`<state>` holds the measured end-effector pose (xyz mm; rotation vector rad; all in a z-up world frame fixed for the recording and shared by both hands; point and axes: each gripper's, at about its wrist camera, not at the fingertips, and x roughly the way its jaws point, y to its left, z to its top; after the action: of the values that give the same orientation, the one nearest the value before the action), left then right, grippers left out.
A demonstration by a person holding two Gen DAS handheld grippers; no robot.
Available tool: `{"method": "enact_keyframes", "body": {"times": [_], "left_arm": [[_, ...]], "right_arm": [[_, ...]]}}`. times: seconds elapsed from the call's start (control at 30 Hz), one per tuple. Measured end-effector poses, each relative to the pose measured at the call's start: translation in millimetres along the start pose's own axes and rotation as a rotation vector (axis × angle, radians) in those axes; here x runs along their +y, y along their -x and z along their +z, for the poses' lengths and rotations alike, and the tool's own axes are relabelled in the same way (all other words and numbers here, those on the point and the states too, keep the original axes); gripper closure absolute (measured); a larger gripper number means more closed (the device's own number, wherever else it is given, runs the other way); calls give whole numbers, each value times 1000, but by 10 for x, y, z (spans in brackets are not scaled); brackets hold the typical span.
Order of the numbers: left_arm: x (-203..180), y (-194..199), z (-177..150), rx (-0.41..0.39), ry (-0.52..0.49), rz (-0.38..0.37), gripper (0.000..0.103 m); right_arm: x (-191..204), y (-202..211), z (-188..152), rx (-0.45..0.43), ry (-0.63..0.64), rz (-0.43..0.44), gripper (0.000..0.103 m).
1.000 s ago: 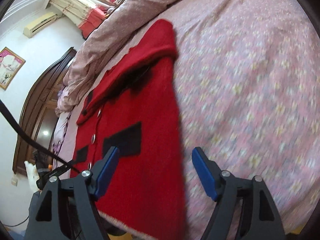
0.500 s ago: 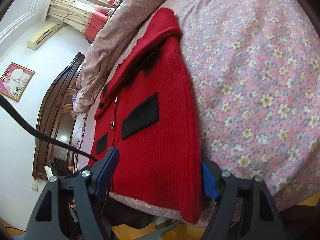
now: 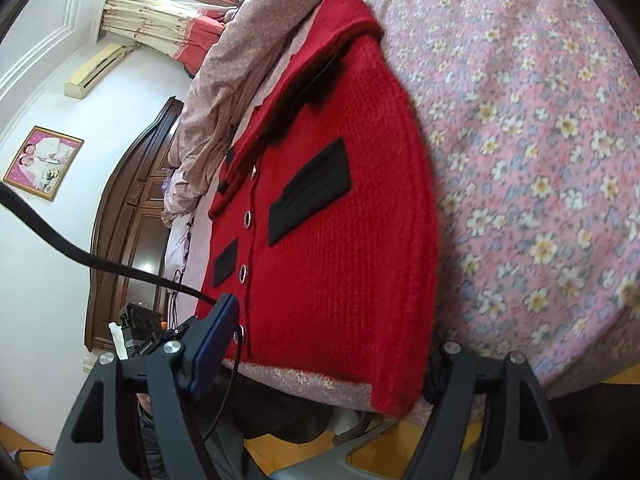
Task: Fold small clothes
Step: 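Move both grippers to the cardigan hem and close them on it, then lift the hem with both grippers and fold it toward the collar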
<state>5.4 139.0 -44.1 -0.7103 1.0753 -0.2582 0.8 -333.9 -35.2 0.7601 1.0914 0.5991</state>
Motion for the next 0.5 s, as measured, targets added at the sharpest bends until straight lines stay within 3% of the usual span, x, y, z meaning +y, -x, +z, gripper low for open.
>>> {"method": "enact_keyframes", "body": {"times": [0.1, 0.2, 0.27, 0.3, 0.33, 0.37, 0.5], "left_arm": [[30, 15, -19, -8, 19, 17, 55], [122, 63, -56, -15, 79, -12, 60], [145, 81, -87, -23, 95, 5, 74], [150, 89, -94, -27, 98, 20, 81], [164, 93, -104, -27, 105, 32, 95], [180, 91, -110, -25, 114, 33, 99], [151, 155, -79, -61, 113, 13, 100]], "right_arm": [[-9, 11, 2, -6, -8, -1, 29], [-61, 89, 3, -34, -36, -9, 44], [-72, 186, 0, -78, -40, -15, 78], [-55, 230, 8, -99, -34, -16, 84], [-50, 249, 17, -107, -31, -18, 89], [-39, 259, 24, -112, -26, -18, 90], [44, 249, 45, -116, 10, -55, 93]]}}
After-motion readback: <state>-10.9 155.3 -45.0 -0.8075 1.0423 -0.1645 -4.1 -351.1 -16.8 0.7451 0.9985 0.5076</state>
